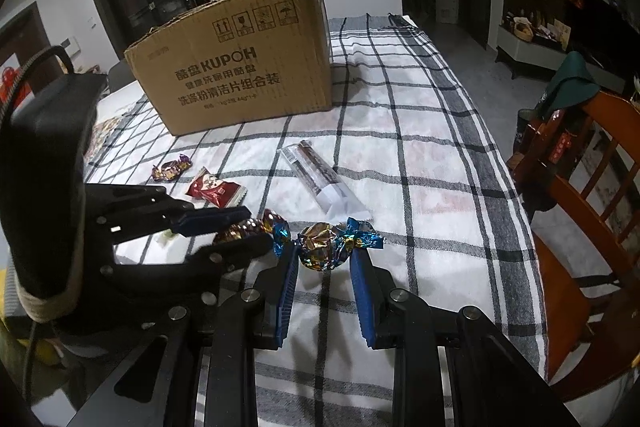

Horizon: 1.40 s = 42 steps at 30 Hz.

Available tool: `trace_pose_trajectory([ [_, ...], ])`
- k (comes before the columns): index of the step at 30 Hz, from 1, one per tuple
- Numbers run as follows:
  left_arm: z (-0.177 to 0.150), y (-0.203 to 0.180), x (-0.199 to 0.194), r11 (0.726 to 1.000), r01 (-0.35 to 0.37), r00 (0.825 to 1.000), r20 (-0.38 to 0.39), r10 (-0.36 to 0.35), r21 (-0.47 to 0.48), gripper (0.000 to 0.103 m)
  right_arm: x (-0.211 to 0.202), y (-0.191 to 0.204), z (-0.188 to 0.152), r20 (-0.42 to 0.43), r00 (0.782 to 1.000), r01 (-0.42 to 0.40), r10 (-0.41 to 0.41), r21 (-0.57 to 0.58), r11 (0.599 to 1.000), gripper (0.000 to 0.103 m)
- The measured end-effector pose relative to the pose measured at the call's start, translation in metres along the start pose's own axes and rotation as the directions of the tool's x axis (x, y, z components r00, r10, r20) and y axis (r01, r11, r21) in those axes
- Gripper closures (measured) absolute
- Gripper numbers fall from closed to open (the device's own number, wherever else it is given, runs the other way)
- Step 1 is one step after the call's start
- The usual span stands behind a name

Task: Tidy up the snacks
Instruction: 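Carry both candies over the box and open both tools to drop them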

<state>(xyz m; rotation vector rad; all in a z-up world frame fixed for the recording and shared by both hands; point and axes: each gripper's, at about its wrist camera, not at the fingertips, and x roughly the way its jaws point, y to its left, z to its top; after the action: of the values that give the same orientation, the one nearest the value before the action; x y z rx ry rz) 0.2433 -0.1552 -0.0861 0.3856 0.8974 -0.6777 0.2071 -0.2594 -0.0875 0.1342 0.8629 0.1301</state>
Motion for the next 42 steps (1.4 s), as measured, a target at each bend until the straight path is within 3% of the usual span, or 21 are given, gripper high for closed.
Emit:
trace_pose_trajectory([
  [16, 0.023, 0.029, -0.064, 0.985, -0.065, 0.989, 0.119, 0.084, -0.160, 0.079, -0.028, 0.019, 0.039, 0.085, 0.995, -0.041, 0.044, -0.036, 0.998, 0.075],
  [27, 0.048, 0.071, -0.108, 0.964, -0.123, 0.965, 0.198, 0.171, -0.236, 0.079, -0.042, 0.046, 0.105, 0.198, 0.977, -0.064, 0.085, -0.113, 0.992, 0.075],
  [42, 0.082, 0.132, -0.127, 0.941, -0.210, 0.931, 0.239, 0.275, -0.265, 0.079, -0.023, 0.073, 0.174, 0.245, 0.962, -0.068, 0.117, -0.201, 0.977, 0.075],
])
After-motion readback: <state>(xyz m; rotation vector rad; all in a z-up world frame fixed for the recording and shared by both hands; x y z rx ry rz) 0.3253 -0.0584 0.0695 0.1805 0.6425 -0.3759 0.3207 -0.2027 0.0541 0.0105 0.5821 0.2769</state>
